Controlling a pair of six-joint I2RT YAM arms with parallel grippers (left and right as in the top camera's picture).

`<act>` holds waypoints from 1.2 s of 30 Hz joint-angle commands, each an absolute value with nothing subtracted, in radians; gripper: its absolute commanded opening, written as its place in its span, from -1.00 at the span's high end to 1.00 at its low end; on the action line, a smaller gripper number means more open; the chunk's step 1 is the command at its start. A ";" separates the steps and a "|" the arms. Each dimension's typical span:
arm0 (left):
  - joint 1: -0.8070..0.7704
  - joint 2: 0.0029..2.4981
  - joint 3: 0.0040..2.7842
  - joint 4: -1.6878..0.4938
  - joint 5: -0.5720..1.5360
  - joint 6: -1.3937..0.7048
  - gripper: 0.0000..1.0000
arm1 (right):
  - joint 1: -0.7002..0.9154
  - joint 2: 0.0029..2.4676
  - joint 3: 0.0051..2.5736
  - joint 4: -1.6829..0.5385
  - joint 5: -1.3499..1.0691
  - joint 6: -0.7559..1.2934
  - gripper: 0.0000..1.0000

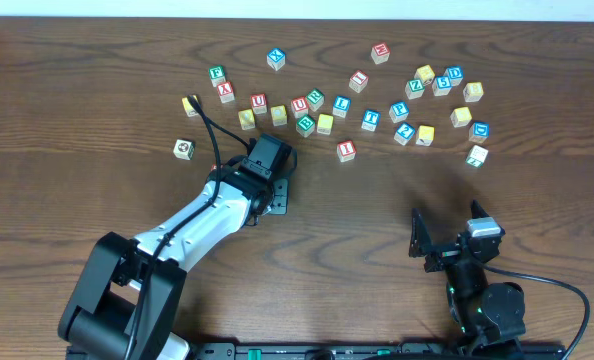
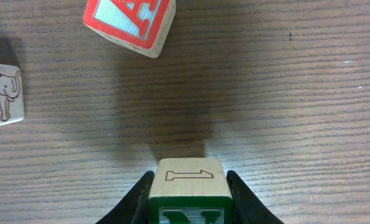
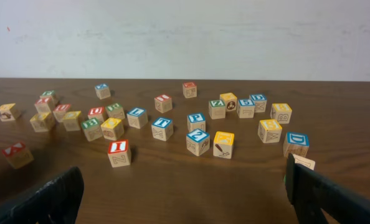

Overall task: Spell out NEURIPS
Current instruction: 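Lower the green N block onto the table and open the left gripper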

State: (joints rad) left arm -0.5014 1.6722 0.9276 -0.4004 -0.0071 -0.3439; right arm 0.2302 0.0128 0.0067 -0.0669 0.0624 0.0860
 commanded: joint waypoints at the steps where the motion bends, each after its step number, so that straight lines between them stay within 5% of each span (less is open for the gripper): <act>1: -0.504 1.692 0.920 -0.401 -0.044 -0.358 0.82 | 0.222 0.010 0.006 -0.071 0.061 0.073 -0.99; 22: -0.504 1.797 0.920 -0.372 -0.041 -0.379 0.82 | 0.222 0.010 0.006 -0.071 0.060 0.073 -0.99; 26: -0.504 1.797 0.922 -0.372 -0.041 -0.379 0.58 | 0.222 0.010 0.006 -0.071 0.061 0.073 -0.99; 36: -0.503 1.744 0.930 -0.371 -0.042 -0.378 0.35 | 0.222 0.010 0.006 -0.071 0.061 0.073 -0.99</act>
State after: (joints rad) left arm -0.5022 1.7508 0.9298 -0.3676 -0.0338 -0.3683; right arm 0.2302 0.0128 0.0067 -0.0666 0.0624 0.0860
